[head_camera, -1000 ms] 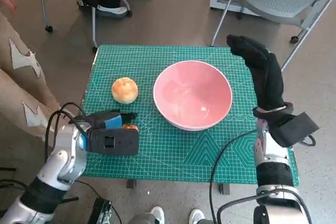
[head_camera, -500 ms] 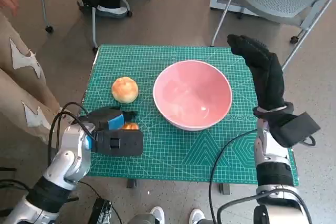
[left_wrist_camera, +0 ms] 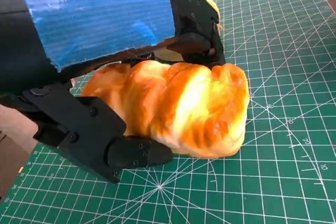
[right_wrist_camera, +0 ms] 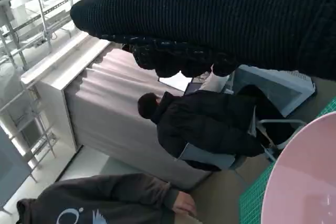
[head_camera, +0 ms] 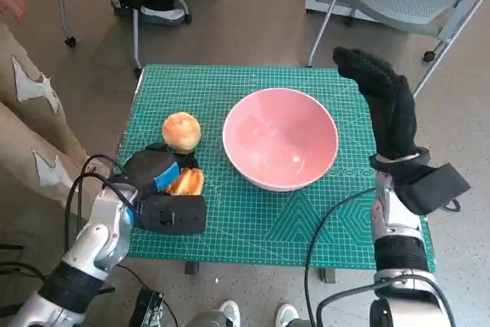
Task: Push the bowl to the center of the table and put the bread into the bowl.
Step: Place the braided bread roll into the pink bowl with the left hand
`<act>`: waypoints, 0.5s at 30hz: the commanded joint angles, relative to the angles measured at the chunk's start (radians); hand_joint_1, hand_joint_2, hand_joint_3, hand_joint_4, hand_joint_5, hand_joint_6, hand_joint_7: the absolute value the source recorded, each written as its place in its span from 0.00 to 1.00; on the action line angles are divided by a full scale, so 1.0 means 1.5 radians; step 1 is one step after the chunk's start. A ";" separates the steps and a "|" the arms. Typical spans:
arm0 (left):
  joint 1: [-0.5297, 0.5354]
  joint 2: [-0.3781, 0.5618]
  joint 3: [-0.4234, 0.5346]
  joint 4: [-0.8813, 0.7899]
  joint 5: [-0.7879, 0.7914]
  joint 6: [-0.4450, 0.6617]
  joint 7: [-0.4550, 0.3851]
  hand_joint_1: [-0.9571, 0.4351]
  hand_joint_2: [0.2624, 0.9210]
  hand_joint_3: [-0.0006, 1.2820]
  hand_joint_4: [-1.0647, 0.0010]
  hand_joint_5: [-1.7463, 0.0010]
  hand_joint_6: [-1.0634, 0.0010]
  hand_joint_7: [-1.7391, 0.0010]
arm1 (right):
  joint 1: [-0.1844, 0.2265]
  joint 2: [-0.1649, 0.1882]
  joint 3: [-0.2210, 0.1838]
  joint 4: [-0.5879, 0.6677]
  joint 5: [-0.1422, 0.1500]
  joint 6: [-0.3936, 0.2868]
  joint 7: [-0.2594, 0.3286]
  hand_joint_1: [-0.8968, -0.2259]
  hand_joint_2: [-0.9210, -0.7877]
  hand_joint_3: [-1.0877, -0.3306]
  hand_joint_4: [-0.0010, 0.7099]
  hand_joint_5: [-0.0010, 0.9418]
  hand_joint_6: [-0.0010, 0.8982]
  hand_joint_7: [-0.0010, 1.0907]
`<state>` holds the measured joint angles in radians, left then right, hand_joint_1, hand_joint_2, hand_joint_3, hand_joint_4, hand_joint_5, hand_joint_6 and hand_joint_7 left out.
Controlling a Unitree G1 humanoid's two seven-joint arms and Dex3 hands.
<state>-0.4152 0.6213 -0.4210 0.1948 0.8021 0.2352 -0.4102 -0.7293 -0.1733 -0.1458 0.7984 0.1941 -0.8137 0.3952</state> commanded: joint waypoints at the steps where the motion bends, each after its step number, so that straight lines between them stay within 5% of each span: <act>1: 0.007 -0.009 -0.008 0.031 -0.006 -0.004 -0.017 0.69 0.64 0.49 0.51 0.09 0.49 0.32 | 0.014 0.002 0.000 0.001 0.005 0.011 0.009 0.34 0.00 0.30 0.24 0.00 0.01 0.40; 15: 0.010 -0.008 0.004 0.029 -0.022 -0.015 -0.016 0.69 0.74 0.36 0.47 0.14 0.45 0.36 | 0.013 0.004 -0.003 0.003 0.010 0.012 0.018 0.33 0.00 0.30 0.24 0.00 0.00 0.41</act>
<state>-0.4304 0.6165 -0.4121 0.2229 0.7822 0.2163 -0.4207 -0.7293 -0.1734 -0.1482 0.7978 0.1965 -0.8132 0.4100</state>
